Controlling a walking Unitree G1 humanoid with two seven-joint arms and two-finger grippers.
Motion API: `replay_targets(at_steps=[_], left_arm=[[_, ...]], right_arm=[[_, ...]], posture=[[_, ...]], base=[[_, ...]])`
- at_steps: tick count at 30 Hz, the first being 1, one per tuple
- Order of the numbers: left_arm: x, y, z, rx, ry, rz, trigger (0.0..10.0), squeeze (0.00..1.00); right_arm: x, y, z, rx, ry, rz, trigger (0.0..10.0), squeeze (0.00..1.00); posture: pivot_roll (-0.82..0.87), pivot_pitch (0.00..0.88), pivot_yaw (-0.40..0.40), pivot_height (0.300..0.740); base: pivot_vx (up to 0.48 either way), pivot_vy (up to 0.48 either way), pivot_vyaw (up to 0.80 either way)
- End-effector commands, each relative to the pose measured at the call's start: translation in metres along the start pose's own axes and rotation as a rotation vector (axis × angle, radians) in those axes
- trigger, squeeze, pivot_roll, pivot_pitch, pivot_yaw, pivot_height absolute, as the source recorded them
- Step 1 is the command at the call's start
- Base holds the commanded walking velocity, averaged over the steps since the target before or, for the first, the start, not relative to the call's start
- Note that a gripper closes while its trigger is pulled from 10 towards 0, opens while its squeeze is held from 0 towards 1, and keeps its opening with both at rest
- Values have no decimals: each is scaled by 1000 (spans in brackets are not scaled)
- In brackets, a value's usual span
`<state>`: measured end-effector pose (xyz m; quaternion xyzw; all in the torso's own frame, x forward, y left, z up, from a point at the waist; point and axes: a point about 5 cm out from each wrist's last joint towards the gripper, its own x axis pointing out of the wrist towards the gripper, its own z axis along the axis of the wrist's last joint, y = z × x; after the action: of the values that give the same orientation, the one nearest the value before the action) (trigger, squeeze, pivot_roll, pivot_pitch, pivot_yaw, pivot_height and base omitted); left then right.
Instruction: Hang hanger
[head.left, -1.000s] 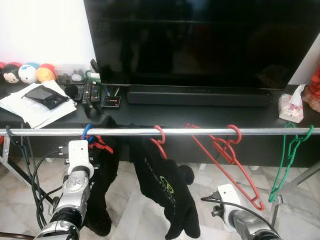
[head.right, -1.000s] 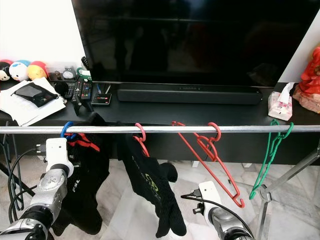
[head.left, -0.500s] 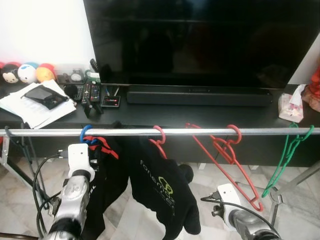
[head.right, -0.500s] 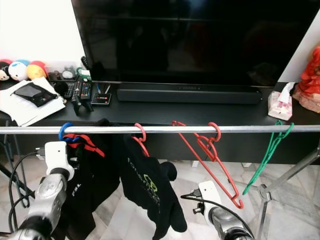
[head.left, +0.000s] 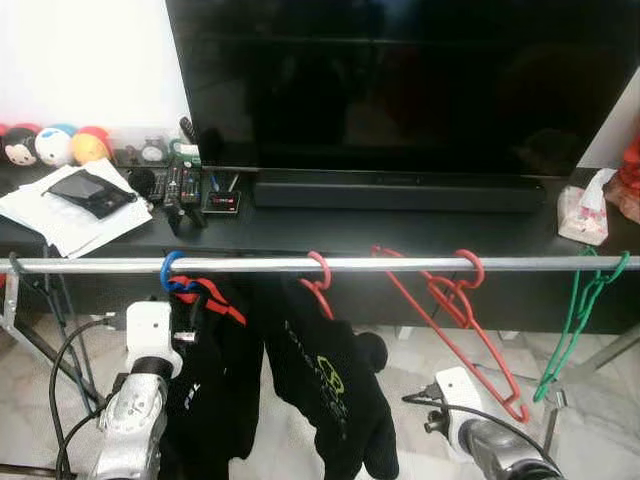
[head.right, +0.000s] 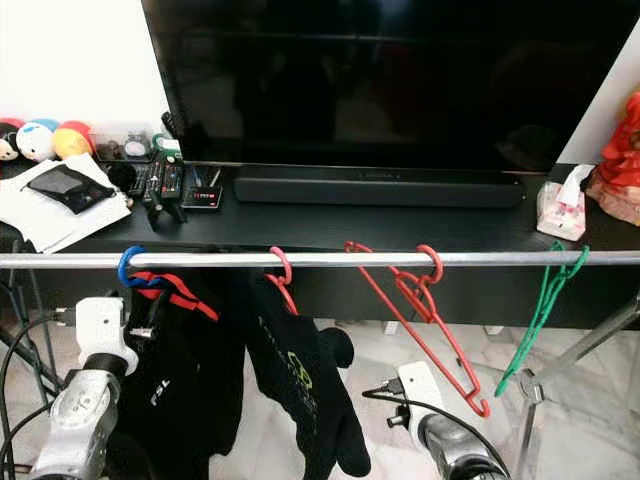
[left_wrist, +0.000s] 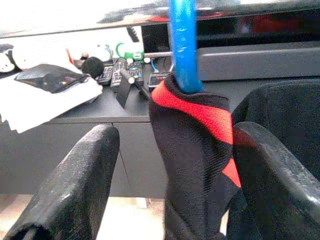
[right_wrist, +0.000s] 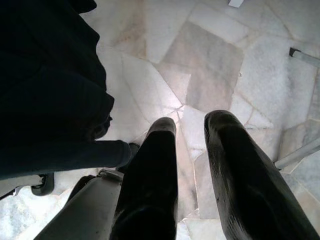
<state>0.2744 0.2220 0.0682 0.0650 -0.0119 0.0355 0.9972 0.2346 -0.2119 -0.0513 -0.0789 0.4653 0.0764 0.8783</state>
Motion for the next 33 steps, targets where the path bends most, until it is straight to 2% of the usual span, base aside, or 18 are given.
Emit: replay_targets(at_steps=[1,8,13,19,29,30,31,32,33], left_arm=[[-2,-4,-2,0,19,-11,10000,0],[1,-9,0,-18,33,-11,10000,0],[2,-10,1,-23,39,-9,10000,0],[2,-11,0,-26,52,-11,10000,0],[1,-13,-1,-16,64,-16,10000,0],[2,-14,0,-21,64,-23,10000,318],[2,-15,0,-22,64,-25,10000,318],[2,-15,0,-23,64,-25,10000,922],[2,-15,0,-23,64,-25,10000,922]], right_arm=[[-1,-3,-1,-5,0,-6,10000,0],[-1,-4,0,2,-2,-11,10000,0],[-1,-4,0,7,-4,-15,10000,0],[-1,-5,-2,67,-4,-47,10000,0],[-1,-5,-2,74,-4,-51,10000,0],[-1,-5,-2,73,-4,-52,10000,0],[-1,-5,-2,73,-4,-52,10000,0],[-1,-5,-2,73,-4,-52,10000,0],[-1,-5,-2,73,-4,-52,10000,0]], posture=[[-62,0,-48,740],[-74,0,-44,740],[-74,0,-45,740],[-77,0,-44,740],[-77,0,-44,740],[-78,0,-44,740],[-78,0,-44,740],[-78,0,-44,740],[-78,0,-44,740]], base=[[0,0,0],[0,0,0],[-248,0,0],[-250,0,0],[-258,0,0],[0,0,0],[0,0,0],[0,0,0],[0,0,0]])
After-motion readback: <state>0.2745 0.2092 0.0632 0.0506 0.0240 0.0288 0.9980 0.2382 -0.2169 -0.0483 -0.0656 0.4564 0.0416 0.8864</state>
